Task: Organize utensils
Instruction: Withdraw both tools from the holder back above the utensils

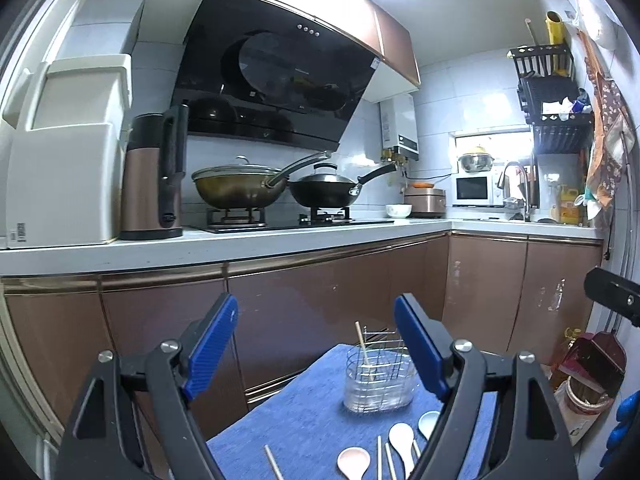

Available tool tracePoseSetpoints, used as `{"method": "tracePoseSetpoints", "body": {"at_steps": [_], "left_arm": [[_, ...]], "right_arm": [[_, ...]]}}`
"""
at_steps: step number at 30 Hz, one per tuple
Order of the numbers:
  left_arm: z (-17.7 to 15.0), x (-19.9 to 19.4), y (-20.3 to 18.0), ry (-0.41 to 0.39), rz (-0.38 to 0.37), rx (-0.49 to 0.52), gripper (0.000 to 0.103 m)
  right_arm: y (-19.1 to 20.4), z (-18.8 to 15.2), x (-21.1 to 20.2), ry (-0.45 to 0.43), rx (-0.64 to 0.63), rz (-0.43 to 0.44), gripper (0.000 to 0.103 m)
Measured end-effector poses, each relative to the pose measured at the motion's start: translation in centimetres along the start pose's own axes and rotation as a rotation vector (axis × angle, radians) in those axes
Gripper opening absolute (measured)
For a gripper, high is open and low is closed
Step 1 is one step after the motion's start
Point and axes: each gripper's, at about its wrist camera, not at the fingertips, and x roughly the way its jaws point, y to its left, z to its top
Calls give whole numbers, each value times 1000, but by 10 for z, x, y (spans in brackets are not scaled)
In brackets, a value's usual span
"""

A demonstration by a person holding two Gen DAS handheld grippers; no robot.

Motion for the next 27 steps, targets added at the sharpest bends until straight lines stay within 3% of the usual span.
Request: {"method": "tracePoseSetpoints", "body": {"at_steps": [9, 15, 22, 25, 27], "left_arm": [[-12, -15, 7, 36, 29, 13, 80], [-13, -24, 22, 31, 56, -32, 80], [-14, -32, 47, 26, 45, -126, 80], [-18, -29, 55, 71, 32, -143, 80], [-21, -23, 58, 113, 10, -146, 80]], "right_arm": [[8, -17, -14, 36, -46, -50, 103], [4, -17, -29, -16, -23, -82, 103], [-1, -12, -46, -81, -3, -55, 103], [0, -14, -43, -74, -16, -71, 103], [-3, -18, -36, -24, -1, -49, 103]]}}
